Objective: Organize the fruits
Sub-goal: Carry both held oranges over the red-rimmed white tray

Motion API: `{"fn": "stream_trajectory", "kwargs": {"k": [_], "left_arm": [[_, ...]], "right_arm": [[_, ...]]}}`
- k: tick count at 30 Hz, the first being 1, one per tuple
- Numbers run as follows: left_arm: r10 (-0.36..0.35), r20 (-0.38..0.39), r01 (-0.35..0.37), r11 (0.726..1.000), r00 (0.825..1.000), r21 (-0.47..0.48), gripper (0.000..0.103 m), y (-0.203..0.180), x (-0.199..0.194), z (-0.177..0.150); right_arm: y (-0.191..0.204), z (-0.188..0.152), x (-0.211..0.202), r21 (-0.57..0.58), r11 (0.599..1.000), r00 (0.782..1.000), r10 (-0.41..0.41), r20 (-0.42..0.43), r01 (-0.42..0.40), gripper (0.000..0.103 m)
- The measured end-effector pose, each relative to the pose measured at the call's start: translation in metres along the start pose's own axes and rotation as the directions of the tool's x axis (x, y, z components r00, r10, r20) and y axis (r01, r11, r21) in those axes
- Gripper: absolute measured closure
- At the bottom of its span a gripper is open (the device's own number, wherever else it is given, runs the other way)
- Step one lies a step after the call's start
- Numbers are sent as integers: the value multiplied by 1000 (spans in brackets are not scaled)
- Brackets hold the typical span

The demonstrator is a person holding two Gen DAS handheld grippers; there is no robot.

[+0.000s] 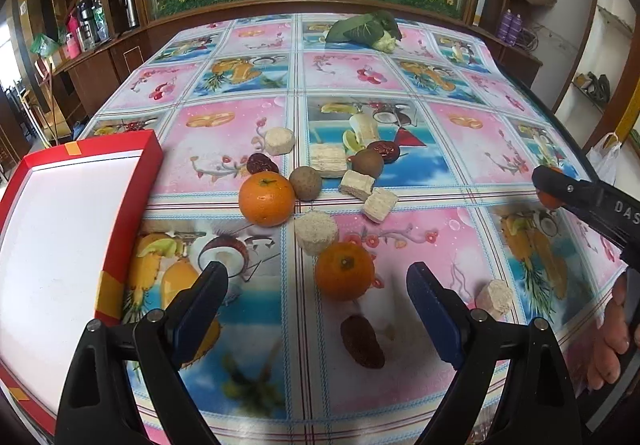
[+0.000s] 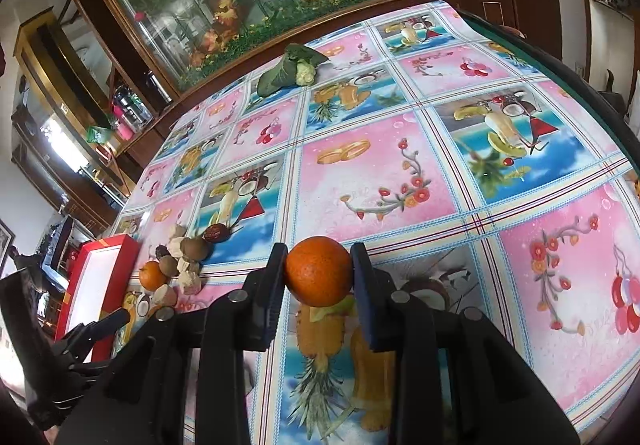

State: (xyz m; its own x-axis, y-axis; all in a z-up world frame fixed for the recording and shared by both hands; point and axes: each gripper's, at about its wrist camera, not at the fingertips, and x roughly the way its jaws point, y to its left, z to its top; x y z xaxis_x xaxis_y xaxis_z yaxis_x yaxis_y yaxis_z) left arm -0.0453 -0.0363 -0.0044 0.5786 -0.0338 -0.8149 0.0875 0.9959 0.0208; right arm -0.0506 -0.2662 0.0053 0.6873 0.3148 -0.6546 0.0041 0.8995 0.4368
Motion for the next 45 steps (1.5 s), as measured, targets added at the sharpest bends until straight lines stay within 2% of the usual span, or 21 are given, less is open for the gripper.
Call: {"fn": "stream_trajectory", "kwargs": {"k": [3, 5, 6, 7, 10, 14, 21, 24, 27, 31, 35, 40, 45], "left_arm": [[12, -7, -12, 1000, 1000, 13, 15, -2, 3, 0], [24, -13, -24, 1000, 1000, 19, 32, -3, 6, 0], [21, -18, -20, 1000, 1000, 13, 35, -2, 7, 0], [14, -20, -14, 1000, 1000, 0, 44, 0, 8, 1], [-6, -21, 5, 1000, 1000, -8, 54, 0, 10, 2], [-35, -15, 35, 999, 999, 17, 72, -6, 9, 0], [-68, 13, 68, 997, 998, 21, 73, -1, 5, 1], [-36, 53, 33, 998, 998, 51, 73, -1, -4, -1], [-52, 59, 50, 998, 997, 35, 73, 7, -13, -1], [-33, 89, 32, 999, 995, 13, 73, 25, -34, -6], [13, 146, -11, 1000, 989, -17, 73, 49, -58, -9], [101, 209, -88, 993, 973, -73, 73, 86, -82, -19], [174, 210, -147, 980, 962, -136, 73, 124, -86, -34]], "right_arm": [[2, -1, -2, -12, 1000, 1000, 4, 9, -4, 69], [2, -2, -2, -9, 1000, 1000, 11, 4, -11, 69], [1, -2, -2, -7, 1000, 1000, 11, 4, -11, 69], [1, -2, -3, -6, 1000, 1000, 11, 5, -11, 69], [1, -2, -2, -10, 1000, 1000, 12, 4, -12, 69], [0, -2, -2, -10, 1000, 1000, 17, 4, -17, 69], [-2, -1, -5, -3, 1000, 1000, 10, 24, -10, 69], [-4, 0, -6, 3, 1000, 999, 6, 35, -6, 69], [-6, 1, -8, 12, 1000, 999, -7, 49, 6, 69], [-10, 2, -9, 26, 999, 997, -26, 69, 24, 69], [-11, 3, -9, 26, 998, 995, -55, 77, 53, 69], [-11, 3, -11, 19, 996, 990, -91, 107, 89, 69], [-9, 2, -13, 3, 990, 980, -138, 145, 139, 69]]}}
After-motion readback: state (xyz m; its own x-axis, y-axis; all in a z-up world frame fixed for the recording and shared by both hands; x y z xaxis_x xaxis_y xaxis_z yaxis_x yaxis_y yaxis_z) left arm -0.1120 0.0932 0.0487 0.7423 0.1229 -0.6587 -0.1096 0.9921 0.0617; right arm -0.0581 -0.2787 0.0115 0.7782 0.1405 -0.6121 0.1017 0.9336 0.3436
